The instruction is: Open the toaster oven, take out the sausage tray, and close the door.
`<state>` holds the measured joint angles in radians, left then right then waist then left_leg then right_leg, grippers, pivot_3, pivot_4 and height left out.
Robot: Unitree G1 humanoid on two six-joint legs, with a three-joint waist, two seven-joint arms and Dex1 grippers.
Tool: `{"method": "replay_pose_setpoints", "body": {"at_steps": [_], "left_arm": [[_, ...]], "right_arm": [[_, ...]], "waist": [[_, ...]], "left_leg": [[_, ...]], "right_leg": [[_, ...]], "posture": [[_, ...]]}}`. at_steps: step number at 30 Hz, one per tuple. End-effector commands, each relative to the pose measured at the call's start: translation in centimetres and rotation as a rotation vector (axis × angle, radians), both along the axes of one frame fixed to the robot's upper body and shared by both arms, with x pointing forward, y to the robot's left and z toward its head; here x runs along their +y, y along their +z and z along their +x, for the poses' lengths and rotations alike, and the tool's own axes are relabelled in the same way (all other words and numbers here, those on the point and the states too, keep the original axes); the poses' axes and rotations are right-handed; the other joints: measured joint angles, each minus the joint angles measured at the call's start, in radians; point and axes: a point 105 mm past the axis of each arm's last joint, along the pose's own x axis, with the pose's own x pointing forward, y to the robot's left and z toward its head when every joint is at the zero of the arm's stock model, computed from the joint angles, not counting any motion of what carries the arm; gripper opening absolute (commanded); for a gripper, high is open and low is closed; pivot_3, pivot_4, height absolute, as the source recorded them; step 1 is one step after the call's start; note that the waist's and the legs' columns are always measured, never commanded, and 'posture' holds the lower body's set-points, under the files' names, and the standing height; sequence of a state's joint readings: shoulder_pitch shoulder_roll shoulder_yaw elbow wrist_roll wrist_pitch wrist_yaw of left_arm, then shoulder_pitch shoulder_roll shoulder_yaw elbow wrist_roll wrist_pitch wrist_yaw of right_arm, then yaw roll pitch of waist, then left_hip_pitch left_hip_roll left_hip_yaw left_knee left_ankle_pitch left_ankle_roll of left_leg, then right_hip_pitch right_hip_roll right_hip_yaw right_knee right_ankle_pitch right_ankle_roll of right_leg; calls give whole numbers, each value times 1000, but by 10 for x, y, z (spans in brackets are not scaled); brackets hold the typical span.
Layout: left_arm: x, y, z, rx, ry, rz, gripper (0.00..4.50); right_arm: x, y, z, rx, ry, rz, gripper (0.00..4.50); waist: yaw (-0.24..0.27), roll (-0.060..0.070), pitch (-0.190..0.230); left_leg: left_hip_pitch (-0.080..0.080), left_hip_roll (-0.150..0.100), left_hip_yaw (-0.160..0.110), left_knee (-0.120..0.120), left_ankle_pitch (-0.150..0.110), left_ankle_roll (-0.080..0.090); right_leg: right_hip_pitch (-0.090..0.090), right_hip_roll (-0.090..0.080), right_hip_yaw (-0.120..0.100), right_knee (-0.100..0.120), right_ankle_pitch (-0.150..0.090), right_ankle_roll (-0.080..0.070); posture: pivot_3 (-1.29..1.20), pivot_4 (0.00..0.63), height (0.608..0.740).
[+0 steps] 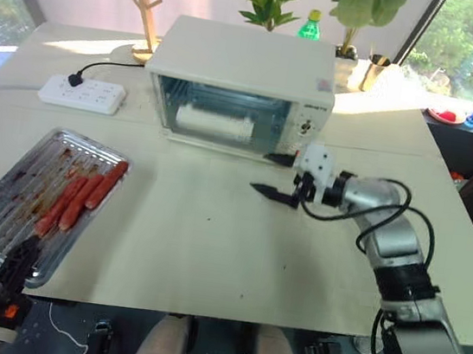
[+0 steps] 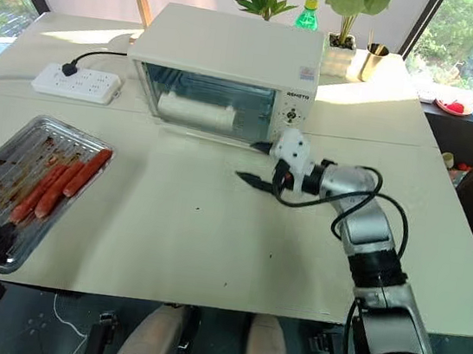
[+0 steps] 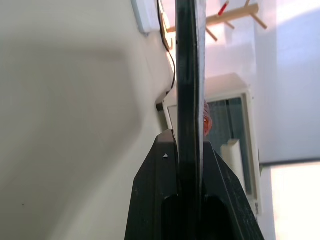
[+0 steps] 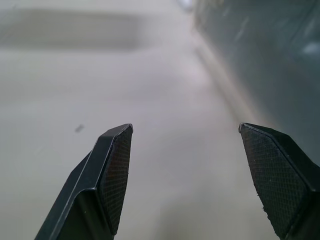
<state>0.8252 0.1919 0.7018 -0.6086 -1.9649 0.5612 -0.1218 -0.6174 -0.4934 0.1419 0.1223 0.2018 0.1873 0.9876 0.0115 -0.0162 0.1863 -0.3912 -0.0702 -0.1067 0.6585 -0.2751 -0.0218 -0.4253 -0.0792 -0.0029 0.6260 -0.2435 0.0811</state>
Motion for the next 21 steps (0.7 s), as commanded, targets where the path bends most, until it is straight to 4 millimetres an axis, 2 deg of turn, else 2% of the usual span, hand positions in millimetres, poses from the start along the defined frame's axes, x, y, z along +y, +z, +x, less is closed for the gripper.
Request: {"method": "replay_pose_setpoints", "body": {"at_steps": [1, 4, 8, 14, 20, 21], "left_arm": [[-7, -1, 9, -7, -86, -5, 0], [-15, -4, 21, 2, -183, -3, 0], [-25, -11, 37, 37, -343, 4, 0], [-40, -13, 60, 54, -596, 31, 0], [-66, -11, 92, 72, -879, 52, 0], [-72, -11, 97, 72, -927, 58, 0]], "right_arm": [[-3, 26, 3, -77, -15, 53, 3477], [-5, 31, -4, -84, -18, 60, 3477], [-11, 26, -22, -68, -18, 39, 3477], [-31, 19, -45, -12, -77, 15, 3477], [-56, 12, -73, 41, -165, -17, 3477], [-60, 11, -77, 54, -185, -15, 3743]], "waist": [[2, 0, 0], [3, 0, 0], [1, 0, 0], [-4, 1, 0], [3, 2, 0], [2, 2, 0]], "left_leg": [[0, 0, 0, 0, 0, 0], [-1, -1, 0, -1, -1, 1], [-1, -1, 0, -2, -1, 1], [0, -1, 0, -3, 0, 1], [1, -1, -1, -4, 0, 0], [1, -1, -1, -4, 0, 0]], "right_leg": [[0, 0, 0, 0, 0, 0], [0, -1, 0, -2, 0, 0], [0, -1, 0, -2, 0, 0], [-1, 0, 1, 0, 0, 0], [-1, -1, 0, 1, 0, 0], [-2, -1, 1, 2, 0, 1]], "posture": [[0, 150, 740], [0, 150, 740], [0, 150, 740], [0, 150, 740], [0, 150, 740], [0, 150, 740]]}}
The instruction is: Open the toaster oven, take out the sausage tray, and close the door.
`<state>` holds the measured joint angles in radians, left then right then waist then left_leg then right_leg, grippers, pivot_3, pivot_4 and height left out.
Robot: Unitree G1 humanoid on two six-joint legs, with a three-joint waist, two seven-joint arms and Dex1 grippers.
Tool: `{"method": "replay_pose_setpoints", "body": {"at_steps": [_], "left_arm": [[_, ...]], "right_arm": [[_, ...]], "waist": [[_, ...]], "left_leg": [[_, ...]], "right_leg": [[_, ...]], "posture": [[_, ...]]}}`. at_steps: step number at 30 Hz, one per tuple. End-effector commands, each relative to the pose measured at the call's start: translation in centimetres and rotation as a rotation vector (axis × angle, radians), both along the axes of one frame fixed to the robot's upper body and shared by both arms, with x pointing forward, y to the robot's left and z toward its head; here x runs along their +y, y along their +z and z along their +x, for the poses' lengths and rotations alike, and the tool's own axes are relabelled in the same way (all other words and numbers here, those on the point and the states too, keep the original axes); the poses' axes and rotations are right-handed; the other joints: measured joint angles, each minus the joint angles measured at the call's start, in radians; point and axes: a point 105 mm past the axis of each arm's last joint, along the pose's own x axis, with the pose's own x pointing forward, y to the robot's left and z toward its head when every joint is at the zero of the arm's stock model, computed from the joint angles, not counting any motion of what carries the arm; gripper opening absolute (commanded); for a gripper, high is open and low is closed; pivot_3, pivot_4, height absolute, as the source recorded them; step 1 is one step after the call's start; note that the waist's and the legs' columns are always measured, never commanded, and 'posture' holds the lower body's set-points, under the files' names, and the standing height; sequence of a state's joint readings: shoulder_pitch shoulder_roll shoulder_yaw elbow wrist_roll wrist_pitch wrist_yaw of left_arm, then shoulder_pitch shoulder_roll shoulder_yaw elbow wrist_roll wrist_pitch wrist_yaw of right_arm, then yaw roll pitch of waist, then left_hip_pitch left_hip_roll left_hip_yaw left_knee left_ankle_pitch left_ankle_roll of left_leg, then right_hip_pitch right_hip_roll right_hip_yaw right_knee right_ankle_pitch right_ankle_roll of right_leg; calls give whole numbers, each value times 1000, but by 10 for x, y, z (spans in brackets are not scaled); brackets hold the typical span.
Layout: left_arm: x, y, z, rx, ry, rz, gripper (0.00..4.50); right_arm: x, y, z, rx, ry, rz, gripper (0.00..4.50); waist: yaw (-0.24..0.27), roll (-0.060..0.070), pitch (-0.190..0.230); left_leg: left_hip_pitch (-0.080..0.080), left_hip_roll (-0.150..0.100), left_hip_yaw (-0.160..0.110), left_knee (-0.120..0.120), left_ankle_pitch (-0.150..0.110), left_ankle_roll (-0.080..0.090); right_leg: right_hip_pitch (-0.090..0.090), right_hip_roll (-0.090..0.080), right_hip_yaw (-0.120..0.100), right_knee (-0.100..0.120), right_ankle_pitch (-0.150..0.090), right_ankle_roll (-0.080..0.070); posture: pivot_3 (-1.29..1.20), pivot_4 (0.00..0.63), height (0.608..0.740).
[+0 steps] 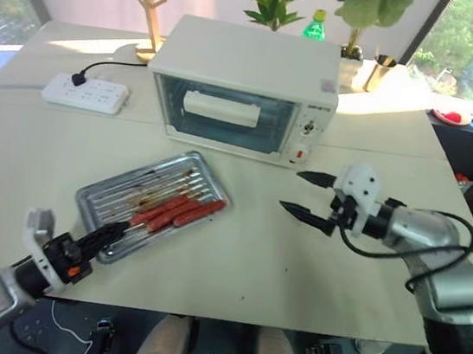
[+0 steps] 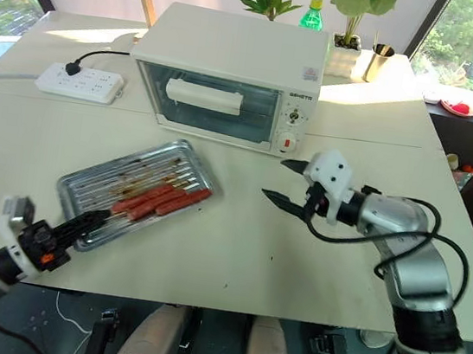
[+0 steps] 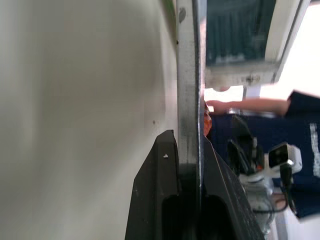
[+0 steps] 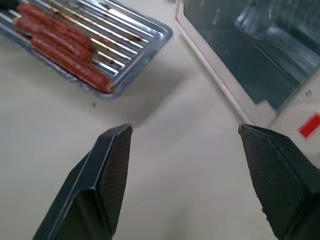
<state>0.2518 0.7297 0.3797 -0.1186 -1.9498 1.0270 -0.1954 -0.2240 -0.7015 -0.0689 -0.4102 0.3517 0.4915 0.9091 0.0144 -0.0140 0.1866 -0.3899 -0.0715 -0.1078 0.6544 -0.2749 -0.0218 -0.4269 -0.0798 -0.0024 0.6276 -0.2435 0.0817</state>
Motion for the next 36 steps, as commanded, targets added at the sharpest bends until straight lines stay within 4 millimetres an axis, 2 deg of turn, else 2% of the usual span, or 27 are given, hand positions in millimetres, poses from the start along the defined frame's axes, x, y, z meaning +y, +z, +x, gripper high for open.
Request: {"method": "replay_pose_setpoints", "body": {"at_steps": [1, 3, 7, 11, 21, 23, 24, 29, 31, 36], "left_arm": [[-25, 3, 14, -14, -182, -14, 0], [-37, 4, 23, -14, -262, -6, 0], [-53, 3, 36, -9, -390, 5, 0], [-60, 4, 47, -10, -472, 35, 0], [-58, 0, 66, -4, -501, 96, 0], [-58, -1, 69, -5, -492, 106, 814], [-57, -2, 70, -3, -488, 107, 1081], [-53, -2, 74, -16, -467, 131, 3592], [-45, -2, 73, -35, -444, 174, 4468], [-20, -1, 62, -95, -395, 318, 4468]], "right_arm": [[-12, 14, -17, -22, -42, 15, 4002], [-17, 14, -27, -4, -58, 14, 4483], [-19, 15, -40, 6, -91, 8, 4483], [-18, 13, -51, 18, -104, 3, 4483], [-16, 5, -55, 21, -149, 12, 4483], [-15, 5, -54, 19, -156, 17, 4500], [-16, 4, -53, 19, -160, 19, 4500], [-15, 3, -51, 17, -163, 24, 4500], [-16, 2, -48, 22, -164, 30, 4500], [-19, 0, -42, 38, -148, 34, 4500]], "waist": [[-1, 0, 0], [5, 1, 0], [-10, 1, 0], [-9, 1, 0], [-1, 0, 0], [-1, 0, 0], [-1, 0, 0], [-1, 0, 0], [-1, 0, 0], [-10, 0, 0]], "left_leg": [[0, -1, 0, 0, 0, 0], [0, -1, 0, 0, 0, 0], [1, -1, 1, -1, 0, 0], [2, 0, 1, -4, 1, -1], [1, -1, 0, -3, 1, -2], [1, -1, 0, -3, 1, -2], [1, -1, 0, -3, 1, -2], [1, -1, 0, -3, 1, -2], [1, -1, 0, -3, 2, -3], [2, 0, 0, -4, 3, -5]], "right_leg": [[0, 0, 0, 0, 0, 0], [0, -1, 0, 0, 0, 0], [-1, 0, 2, 1, 1, 3], [-2, 1, 1, 2, 2, 4], [-2, -1, 1, 2, 2, 3], [-2, -1, 1, 2, 2, 3], [-2, -1, 1, 2, 2, 3], [-2, -1, 1, 2, 2, 4], [-2, -1, 1, 2, 2, 4], [-1, -1, 1, 2, 2, 3]], "posture": [[0, 150, 740], [0, 150, 740], [0, 150, 740], [0, 150, 740], [0, 150, 740], [0, 150, 740], [0, 150, 740], [0, 150, 740], [0, 150, 740], [0, 150, 740]]}}
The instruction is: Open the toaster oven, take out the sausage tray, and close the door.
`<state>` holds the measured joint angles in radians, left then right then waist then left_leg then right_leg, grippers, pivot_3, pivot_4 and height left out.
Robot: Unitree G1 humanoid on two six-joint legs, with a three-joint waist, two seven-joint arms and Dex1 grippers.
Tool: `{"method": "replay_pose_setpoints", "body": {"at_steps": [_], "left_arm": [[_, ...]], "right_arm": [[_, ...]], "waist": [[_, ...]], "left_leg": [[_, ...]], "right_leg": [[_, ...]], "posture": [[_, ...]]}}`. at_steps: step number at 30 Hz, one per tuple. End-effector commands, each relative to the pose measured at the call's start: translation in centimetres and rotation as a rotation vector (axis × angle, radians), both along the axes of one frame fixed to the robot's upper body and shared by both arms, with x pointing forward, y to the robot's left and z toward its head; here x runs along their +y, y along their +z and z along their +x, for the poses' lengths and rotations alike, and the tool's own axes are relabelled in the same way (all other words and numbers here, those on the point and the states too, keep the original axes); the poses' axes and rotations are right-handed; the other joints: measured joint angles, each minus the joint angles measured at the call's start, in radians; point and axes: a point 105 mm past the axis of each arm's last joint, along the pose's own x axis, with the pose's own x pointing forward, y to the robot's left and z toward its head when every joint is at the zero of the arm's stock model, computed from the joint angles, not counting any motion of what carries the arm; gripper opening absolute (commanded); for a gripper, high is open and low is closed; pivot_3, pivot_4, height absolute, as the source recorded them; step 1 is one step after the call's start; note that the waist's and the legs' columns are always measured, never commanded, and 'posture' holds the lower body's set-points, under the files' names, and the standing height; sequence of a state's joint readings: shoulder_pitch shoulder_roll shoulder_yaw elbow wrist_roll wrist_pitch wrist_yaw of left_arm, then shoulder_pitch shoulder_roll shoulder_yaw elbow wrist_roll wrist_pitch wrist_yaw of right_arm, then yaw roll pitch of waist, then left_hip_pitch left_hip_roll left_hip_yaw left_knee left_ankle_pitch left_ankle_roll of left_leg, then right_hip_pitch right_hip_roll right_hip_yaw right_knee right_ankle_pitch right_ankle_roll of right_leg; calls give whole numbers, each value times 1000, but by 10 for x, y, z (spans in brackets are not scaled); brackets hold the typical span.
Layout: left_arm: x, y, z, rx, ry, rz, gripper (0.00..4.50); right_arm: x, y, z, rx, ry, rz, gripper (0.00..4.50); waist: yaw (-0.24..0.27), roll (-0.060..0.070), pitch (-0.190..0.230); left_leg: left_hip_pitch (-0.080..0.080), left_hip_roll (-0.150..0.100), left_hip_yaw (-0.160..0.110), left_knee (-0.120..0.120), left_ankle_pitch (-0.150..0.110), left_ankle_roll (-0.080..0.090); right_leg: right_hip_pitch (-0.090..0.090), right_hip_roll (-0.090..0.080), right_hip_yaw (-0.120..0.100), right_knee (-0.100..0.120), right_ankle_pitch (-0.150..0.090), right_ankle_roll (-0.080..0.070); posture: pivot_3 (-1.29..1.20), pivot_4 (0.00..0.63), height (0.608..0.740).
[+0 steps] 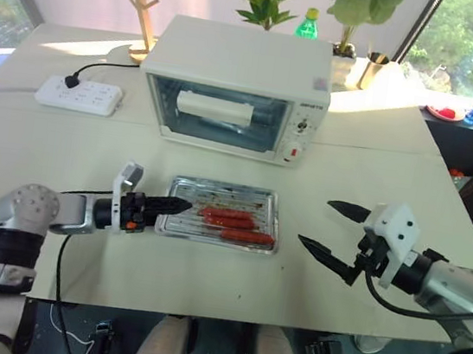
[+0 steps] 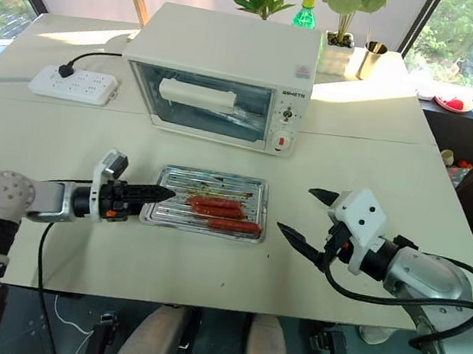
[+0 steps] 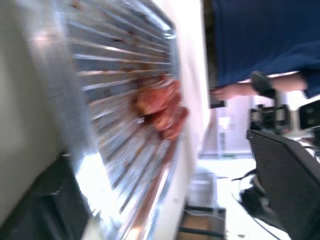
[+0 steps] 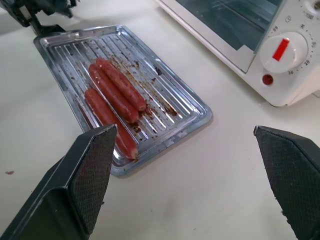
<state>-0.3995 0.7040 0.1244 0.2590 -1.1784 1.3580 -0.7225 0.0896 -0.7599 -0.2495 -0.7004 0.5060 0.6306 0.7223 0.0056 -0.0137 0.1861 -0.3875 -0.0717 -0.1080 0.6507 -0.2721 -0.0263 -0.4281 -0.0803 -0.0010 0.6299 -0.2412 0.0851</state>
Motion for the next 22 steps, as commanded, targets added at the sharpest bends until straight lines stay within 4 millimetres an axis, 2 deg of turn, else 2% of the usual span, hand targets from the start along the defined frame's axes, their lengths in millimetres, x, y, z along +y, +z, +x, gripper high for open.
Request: {"method": "replay_pose_setpoints", "body": {"at_steps": [1, 6, 8, 11, 16, 19, 22], "left_arm": [[29, 3, -9, -101, 53, 151, 4468], [60, 0, -36, -331, 2, 448, 4468], [69, 13, -39, -468, -11, 529, 4468], [76, 44, -39, -650, -24, 603, 4468], [80, 93, -41, -856, -75, 674, 4468], [78, 109, -48, -915, -152, 698, 4468], [76, 115, -50, -948, -209, 725, 4468]], "right_arm": [[2, 6, 3, -23, 37, 8, 4500], [3, 2, 2, 33, 108, 16, 4500], [3, 2, 0, 69, 152, 27, 4500], [2, 8, 0, 100, 211, 38, 4500], [-5, 23, 5, 131, 302, 23, 4500], [-8, 30, 9, 143, 334, 16, 4500], [-11, 33, 16, 144, 339, 16, 4500]], "waist": [[-5, 0, 0], [-16, 1, -1], [-16, 2, 0], [-9, 1, 1], [9, 1, 1], [7, 1, 1], [7, 1, 1]], "left_leg": [[0, 0, 0, 0, 0, 0], [1, 1, 0, -3, 0, 0], [0, 1, 0, -4, 0, 0], [-1, 1, 0, -3, 0, 0], [-2, 1, 2, 0, 0, 0], [-3, 1, 1, -1, 0, 0], [-3, 2, 2, -2, -1, 2]], "right_leg": [[0, 0, 0, 0, 0, 0], [-1, 0, 0, -1, -2, -3], [-1, -1, 1, -1, -2, -3], [0, -1, 0, -2, -2, -4], [1, -3, -2, -4, -1, -5], [1, -2, -3, -4, -1, -5], [0, -2, -3, -6, -1, -4]], "posture": [[0, 150, 740], [0, 150, 740], [0, 150, 740], [0, 150, 740], [0, 150, 740], [0, 150, 740], [0, 150, 740]]}}
